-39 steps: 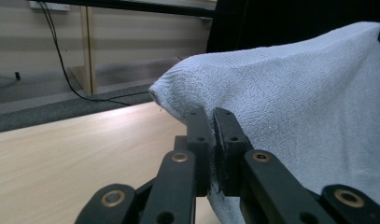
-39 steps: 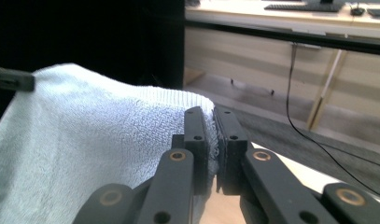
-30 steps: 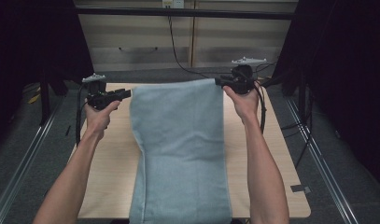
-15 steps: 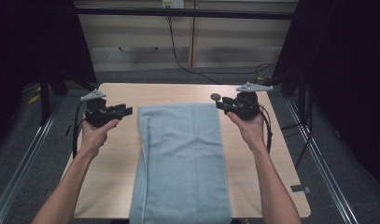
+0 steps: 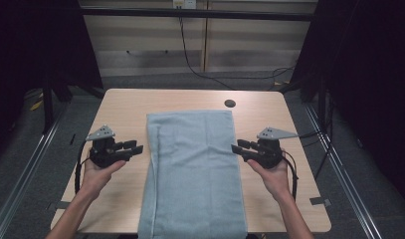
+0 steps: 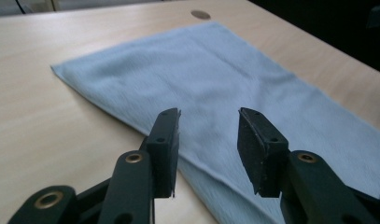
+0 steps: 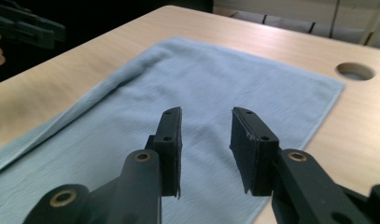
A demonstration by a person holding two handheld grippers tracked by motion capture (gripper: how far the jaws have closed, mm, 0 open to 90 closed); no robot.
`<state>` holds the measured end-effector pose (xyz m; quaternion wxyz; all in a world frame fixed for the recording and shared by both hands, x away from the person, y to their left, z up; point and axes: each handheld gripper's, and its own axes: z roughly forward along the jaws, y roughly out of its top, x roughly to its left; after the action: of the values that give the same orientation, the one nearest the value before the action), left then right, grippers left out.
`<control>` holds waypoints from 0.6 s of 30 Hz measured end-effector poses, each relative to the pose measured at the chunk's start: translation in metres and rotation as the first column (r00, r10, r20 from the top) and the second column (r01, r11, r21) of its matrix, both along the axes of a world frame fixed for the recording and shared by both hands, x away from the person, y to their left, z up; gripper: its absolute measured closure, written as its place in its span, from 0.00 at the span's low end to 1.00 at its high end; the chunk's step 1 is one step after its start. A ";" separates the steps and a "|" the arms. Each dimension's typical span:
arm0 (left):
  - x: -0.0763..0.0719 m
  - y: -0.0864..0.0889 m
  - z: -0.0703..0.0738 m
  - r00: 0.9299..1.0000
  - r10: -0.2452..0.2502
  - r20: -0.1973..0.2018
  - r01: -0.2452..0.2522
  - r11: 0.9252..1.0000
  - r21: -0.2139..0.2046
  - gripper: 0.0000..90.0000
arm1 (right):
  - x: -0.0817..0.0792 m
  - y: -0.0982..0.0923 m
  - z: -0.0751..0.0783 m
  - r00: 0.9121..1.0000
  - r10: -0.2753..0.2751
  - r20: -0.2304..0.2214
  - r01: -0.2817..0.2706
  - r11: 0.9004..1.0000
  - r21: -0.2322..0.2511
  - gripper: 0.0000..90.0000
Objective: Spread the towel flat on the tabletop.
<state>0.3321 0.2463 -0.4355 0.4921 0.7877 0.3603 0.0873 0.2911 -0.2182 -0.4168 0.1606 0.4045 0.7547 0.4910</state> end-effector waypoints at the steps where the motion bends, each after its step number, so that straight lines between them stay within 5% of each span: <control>1: -0.006 -0.001 -0.003 1.000 -0.012 -0.008 0.012 1.000 0.005 0.64 | -0.004 0.002 -0.003 1.000 0.005 -0.008 -0.005 1.000 -0.007 0.72; 10: -0.062 -0.017 -0.025 0.989 -0.127 -0.075 0.131 0.989 0.063 0.57 | -0.045 0.009 -0.031 0.996 0.055 -0.073 -0.059 0.997 -0.047 0.73; 14: -0.074 -0.028 -0.043 0.978 -0.160 -0.136 0.173 0.981 0.084 0.53 | -0.060 0.007 -0.042 0.994 0.056 -0.097 -0.062 0.997 -0.055 0.73; 16: -0.080 -0.036 -0.047 0.974 -0.185 -0.131 0.201 0.972 0.124 0.52 | -0.064 0.007 -0.047 0.993 0.056 -0.105 -0.063 0.996 -0.063 0.73; 18: -0.082 -0.042 -0.051 0.973 -0.187 -0.136 0.204 0.971 0.125 0.53 | -0.066 0.007 -0.054 0.992 0.055 -0.116 -0.061 0.997 -0.055 0.73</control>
<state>0.2505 0.2048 -0.4866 0.4193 0.8554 0.3038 0.0142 0.2250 -0.2112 -0.4703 0.1145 0.4050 0.7881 0.4491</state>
